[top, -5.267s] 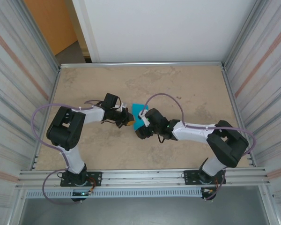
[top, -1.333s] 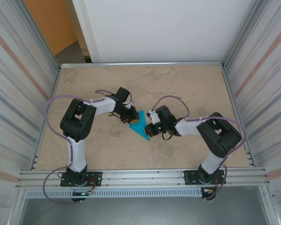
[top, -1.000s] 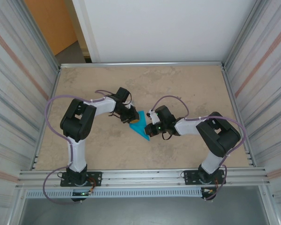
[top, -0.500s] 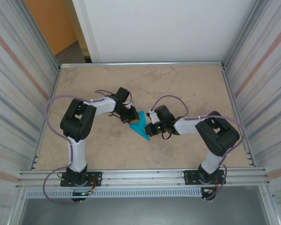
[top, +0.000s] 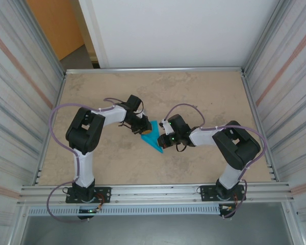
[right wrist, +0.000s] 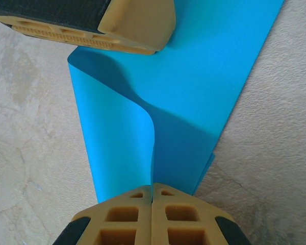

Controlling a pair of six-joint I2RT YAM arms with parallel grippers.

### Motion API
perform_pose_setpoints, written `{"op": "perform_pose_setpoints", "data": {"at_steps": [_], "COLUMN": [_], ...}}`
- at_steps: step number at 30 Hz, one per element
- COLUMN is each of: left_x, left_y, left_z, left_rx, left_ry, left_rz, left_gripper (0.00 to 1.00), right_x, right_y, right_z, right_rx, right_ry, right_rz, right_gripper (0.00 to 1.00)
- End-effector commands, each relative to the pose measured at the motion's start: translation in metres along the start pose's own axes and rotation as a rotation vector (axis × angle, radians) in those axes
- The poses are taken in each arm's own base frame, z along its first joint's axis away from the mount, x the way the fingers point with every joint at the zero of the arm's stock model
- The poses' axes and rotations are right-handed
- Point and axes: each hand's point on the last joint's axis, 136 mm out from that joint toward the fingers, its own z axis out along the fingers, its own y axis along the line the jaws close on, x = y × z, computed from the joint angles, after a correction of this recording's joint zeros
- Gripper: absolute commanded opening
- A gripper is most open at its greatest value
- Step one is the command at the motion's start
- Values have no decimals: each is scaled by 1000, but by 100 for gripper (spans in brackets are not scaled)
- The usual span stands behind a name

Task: Fold a paper plane with a square sheet of paper (pick it up from the middle)
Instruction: Third fold the triangle at the center of the table.

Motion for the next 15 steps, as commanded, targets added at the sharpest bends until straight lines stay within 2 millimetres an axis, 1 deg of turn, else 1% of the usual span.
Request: {"op": "perform_pose_setpoints", "data": {"at_steps": [1, 5, 8, 11, 15], "left_x": [-1, -8, -3, 10, 30], "left_y": [-12, -35, -40, -38, -35], "left_z": [-15, -43, -51, -48, -37], "left_rx": [-13, 32, 68, 92, 91], "left_ry": [-37, -136, -172, -167, -130], "left_rz": [37, 69, 55, 30, 3], "left_gripper": [17, 20, 20, 17, 13], "right_x": [11, 15, 15, 16, 19], "right_y": [-12, -14, -15, -15, -15], "right_z": [6, 7, 8, 9, 10], "right_rx": [39, 48, 53, 54, 45], "right_ry": [55, 68, 74, 80, 96], "right_rz": [35, 41, 47, 51, 56], "right_gripper": [3, 3, 3, 3, 3]}}
